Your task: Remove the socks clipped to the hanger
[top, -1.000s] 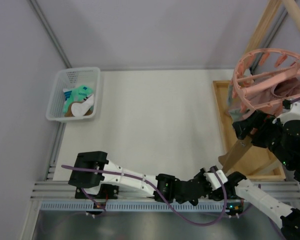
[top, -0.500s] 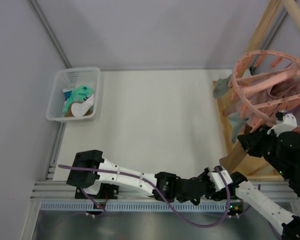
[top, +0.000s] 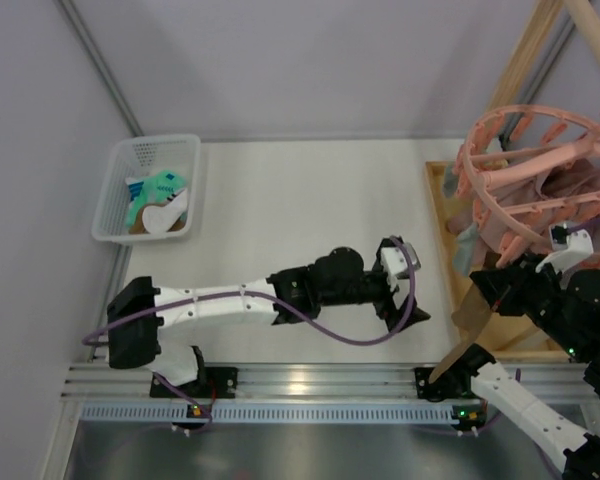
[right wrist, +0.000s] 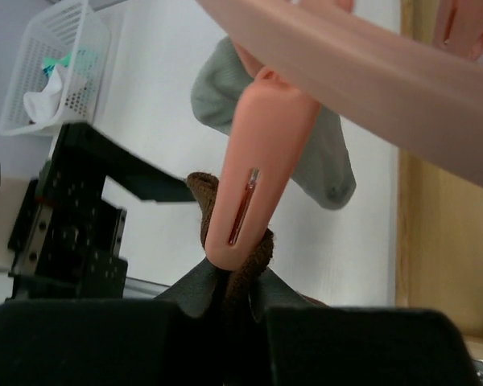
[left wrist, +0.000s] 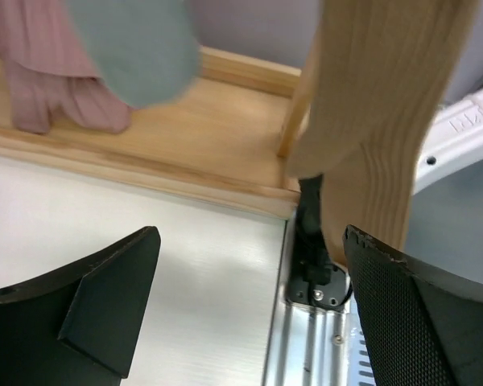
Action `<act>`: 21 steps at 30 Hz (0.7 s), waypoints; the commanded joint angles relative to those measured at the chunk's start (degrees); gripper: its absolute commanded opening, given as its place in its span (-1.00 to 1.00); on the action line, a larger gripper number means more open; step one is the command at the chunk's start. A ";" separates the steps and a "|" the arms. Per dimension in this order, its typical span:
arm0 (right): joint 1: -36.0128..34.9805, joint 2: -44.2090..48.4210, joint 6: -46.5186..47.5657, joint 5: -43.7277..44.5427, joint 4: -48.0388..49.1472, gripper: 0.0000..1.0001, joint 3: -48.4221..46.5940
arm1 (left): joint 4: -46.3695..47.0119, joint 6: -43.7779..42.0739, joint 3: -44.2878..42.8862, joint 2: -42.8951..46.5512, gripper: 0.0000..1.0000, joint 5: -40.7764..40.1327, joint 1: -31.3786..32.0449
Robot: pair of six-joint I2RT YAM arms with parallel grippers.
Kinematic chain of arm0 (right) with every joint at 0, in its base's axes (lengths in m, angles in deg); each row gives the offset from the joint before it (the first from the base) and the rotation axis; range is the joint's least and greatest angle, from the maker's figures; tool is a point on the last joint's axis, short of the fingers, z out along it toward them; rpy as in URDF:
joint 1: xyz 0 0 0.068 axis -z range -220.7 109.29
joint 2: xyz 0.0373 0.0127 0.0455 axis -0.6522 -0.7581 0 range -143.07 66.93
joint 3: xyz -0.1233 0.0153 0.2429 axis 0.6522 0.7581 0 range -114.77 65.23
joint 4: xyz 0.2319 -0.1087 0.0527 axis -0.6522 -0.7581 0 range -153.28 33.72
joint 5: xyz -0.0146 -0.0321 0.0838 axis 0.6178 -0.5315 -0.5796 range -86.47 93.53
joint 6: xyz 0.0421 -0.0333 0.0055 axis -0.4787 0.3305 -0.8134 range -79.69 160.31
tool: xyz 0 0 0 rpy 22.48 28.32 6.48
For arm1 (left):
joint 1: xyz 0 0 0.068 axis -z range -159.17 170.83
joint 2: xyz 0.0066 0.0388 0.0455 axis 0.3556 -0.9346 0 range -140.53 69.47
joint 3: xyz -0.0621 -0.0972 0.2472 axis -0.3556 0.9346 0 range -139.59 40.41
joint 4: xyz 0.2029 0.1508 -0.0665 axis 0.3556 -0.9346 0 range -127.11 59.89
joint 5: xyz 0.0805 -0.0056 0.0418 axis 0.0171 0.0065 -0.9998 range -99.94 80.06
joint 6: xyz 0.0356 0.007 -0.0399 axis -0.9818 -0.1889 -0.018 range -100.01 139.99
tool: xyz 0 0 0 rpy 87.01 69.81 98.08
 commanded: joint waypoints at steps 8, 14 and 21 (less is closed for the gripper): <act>0.02 -0.41 3.20 -17.77 7.47 -0.96 0.01 | 2.42 -2.19 -11.93 -4.86 0.97 43.03 -12.60; 0.02 -0.67 3.29 -16.10 5.89 -0.94 -1.92 | 5.59 -1.57 -16.59 -10.40 0.97 51.14 -10.59; -0.06 -0.32 2.32 -13.11 5.54 -0.91 -2.36 | 5.59 1.76 -21.69 -16.20 0.97 50.62 -8.22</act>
